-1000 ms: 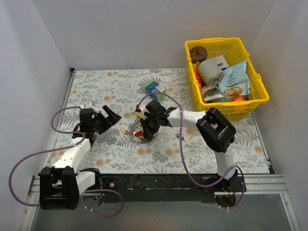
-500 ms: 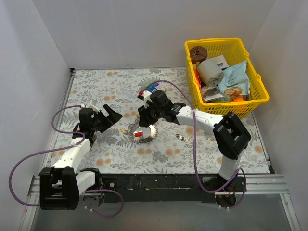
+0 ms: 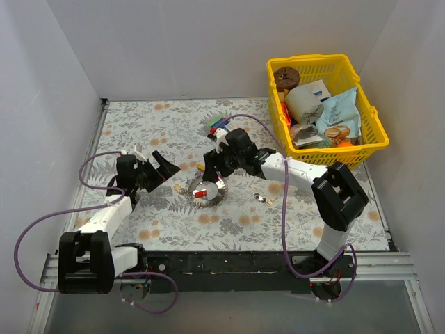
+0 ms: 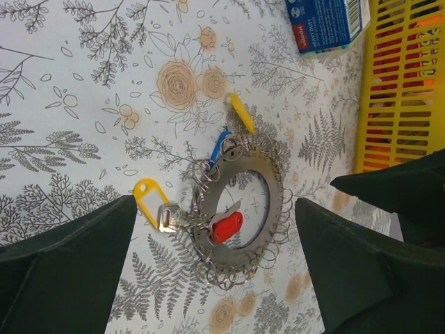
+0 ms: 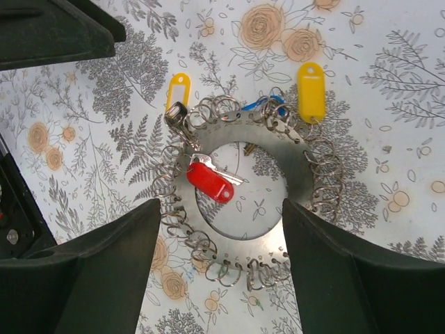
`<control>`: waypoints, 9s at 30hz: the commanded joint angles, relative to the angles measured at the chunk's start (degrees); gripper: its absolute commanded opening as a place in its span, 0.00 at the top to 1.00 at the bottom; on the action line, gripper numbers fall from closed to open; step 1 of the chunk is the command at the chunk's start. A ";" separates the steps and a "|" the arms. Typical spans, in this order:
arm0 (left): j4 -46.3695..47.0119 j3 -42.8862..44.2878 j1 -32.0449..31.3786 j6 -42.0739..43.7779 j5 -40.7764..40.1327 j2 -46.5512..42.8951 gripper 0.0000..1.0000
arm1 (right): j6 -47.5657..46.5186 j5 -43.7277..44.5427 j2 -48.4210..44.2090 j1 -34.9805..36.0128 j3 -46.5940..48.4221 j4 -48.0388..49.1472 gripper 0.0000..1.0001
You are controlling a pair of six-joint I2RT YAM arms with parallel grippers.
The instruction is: Put the keys on the keyring
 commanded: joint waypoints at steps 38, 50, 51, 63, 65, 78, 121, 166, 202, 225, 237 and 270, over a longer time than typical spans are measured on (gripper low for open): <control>-6.17 6.88 -6.12 -0.19 -4.53 5.27 0.02 | -1.28 -5.39 4.52 -6.17 4.43 -4.08 0.37; -4.15 7.50 -5.68 -0.02 0.39 11.07 0.38 | -0.58 -8.20 10.33 -3.44 11.56 -6.02 0.47; -4.06 7.58 -5.68 0.07 0.57 11.43 0.39 | -0.41 -8.21 10.33 -3.35 11.48 -5.93 0.47; -3.27 9.60 -6.38 1.03 1.36 19.69 0.55 | 0.04 -9.88 10.33 -2.47 11.74 -5.49 0.50; -3.18 10.04 -6.91 1.30 1.10 20.57 0.55 | 0.04 -9.88 10.76 -2.39 11.65 -5.67 0.50; -3.45 12.06 -11.39 2.53 -0.40 24.26 0.73 | -0.75 -8.48 10.77 -2.38 11.30 -6.54 0.51; -21.73 18.75 -16.94 7.54 -8.40 11.16 0.20 | -7.87 -5.39 7.43 -2.56 8.66 -11.82 0.51; -3.09 5.91 -6.91 0.86 10.24 21.18 0.59 | -3.48 -11.55 16.04 4.30 16.30 -9.88 0.77; 3.85 5.21 -6.91 -0.11 14.90 24.70 0.73 | 3.46 -3.99 17.19 1.75 16.49 -3.82 0.76; 9.65 6.97 -8.14 -1.86 20.87 25.93 0.73 | 1.79 -6.97 12.00 0.25 11.21 -2.68 0.76; 6.14 8.28 -8.41 -0.99 15.87 22.69 0.69 | 0.21 -7.68 9.54 0.25 9.02 -1.71 0.73; 4.81 6.09 -8.49 -1.95 14.89 25.14 0.70 | 3.03 -2.32 12.44 0.25 13.50 -7.16 0.69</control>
